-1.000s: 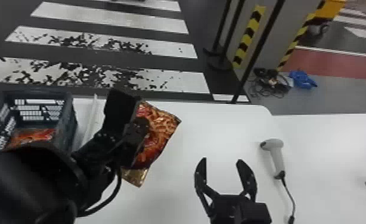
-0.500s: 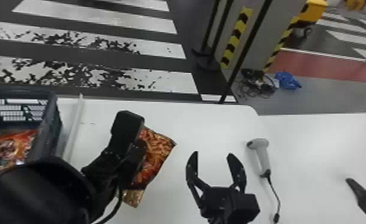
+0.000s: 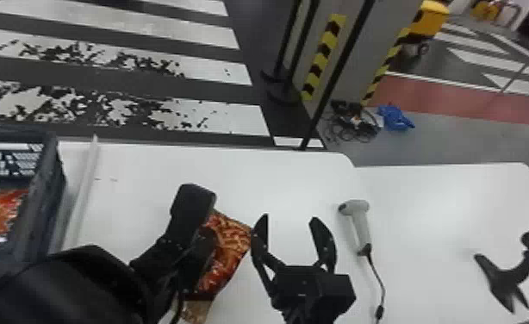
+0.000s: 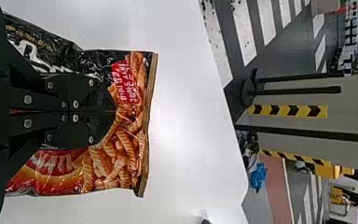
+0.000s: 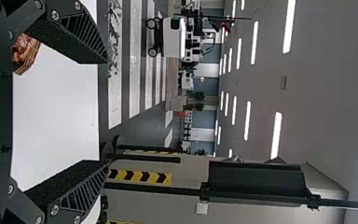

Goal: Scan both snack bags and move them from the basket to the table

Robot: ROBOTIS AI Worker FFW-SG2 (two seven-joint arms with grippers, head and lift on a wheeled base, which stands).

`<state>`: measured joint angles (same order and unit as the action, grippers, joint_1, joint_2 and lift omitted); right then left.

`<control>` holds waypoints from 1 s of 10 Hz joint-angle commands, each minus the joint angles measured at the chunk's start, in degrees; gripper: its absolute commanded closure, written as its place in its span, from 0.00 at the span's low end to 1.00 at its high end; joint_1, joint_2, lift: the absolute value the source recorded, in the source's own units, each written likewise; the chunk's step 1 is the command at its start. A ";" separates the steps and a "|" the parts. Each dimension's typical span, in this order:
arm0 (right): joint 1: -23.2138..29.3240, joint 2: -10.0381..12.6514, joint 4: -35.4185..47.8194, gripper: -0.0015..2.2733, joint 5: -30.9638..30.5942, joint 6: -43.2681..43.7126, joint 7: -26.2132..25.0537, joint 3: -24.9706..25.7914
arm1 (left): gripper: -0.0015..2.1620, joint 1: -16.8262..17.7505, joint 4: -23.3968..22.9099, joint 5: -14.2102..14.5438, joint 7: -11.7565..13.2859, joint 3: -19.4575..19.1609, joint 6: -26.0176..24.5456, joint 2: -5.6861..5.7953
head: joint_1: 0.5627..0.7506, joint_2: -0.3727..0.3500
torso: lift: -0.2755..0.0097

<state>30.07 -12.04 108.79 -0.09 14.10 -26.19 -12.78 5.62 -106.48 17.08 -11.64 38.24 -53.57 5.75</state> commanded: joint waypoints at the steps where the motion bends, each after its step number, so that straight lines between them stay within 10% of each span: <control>1: 0.25 0.00 0.10 0.07 0.00 0.18 0.00 -0.14 | 0.97 0.00 1.89 -0.03 0.83 0.70 0.00 -0.91 | 0.70 0.03 | 0.62; 8: 2.01 0.00 0.81 0.07 -0.44 2.11 0.00 -0.85 | 0.92 -0.61 4.00 -0.21 4.43 2.54 2.11 -2.06 | 0.70 0.03 | 0.62; 10: 2.45 -0.09 0.98 0.07 -0.44 2.99 0.00 -0.76 | 0.00 -1.49 3.20 -2.67 4.61 2.81 1.93 -1.53 | 0.70 0.03 | 0.62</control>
<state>32.42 -12.11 109.75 -0.53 16.76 -26.19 -13.55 4.41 -103.08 15.25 -7.05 40.96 -51.43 4.09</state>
